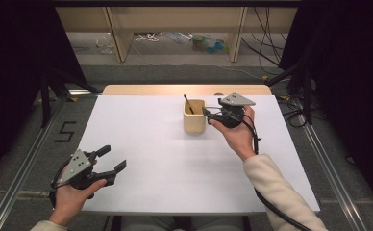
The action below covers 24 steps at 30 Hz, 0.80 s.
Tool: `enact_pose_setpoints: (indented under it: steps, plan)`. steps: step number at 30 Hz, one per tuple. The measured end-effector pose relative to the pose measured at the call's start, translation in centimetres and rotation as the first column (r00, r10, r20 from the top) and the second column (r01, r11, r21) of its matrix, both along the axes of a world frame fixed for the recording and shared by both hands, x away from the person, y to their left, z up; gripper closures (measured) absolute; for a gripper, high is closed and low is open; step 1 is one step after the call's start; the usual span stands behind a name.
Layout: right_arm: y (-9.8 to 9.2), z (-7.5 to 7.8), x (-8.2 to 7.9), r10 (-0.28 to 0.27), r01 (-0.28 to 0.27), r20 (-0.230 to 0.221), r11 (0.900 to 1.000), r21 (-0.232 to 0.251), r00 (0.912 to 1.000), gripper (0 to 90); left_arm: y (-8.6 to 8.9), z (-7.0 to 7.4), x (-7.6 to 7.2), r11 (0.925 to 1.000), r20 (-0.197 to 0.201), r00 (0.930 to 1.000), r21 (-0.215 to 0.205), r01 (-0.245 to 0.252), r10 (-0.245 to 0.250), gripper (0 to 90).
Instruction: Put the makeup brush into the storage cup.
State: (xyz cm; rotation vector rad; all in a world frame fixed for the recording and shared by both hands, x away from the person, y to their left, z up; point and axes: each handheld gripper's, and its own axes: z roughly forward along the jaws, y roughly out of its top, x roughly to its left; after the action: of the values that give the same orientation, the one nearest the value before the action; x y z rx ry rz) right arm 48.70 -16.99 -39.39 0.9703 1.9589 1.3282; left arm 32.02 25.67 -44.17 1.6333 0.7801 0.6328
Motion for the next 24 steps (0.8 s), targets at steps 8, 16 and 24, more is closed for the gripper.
enact_pose_setpoints:
  steps: [8, 16, 24]
  plan:
    - [-1.2, 0.1, -1.9, 0.032, -0.032, 0.008, 0.999, 0.029, 0.9995, 29.1, 0.1, 0.0, 0.0, 1.0000, -0.002, 1.0000, -0.008, -0.004, 0.004, 21.3]
    - [-3.3, 0.0, -4.6, 0.073, -0.075, 0.024, 0.993, 0.094, 0.9971, 28.9, 0.2, 0.0, 0.1, 0.9997, 0.008, 0.9999, -0.022, -0.011, 0.011, 21.1]
    - [-5.7, -0.5, -7.7, 0.118, -0.119, 0.019, 0.984, 0.130, 0.9929, 29.2, 0.5, 0.2, 0.2, 0.9994, 0.010, 0.9996, -0.022, -0.027, 0.027, 20.9]
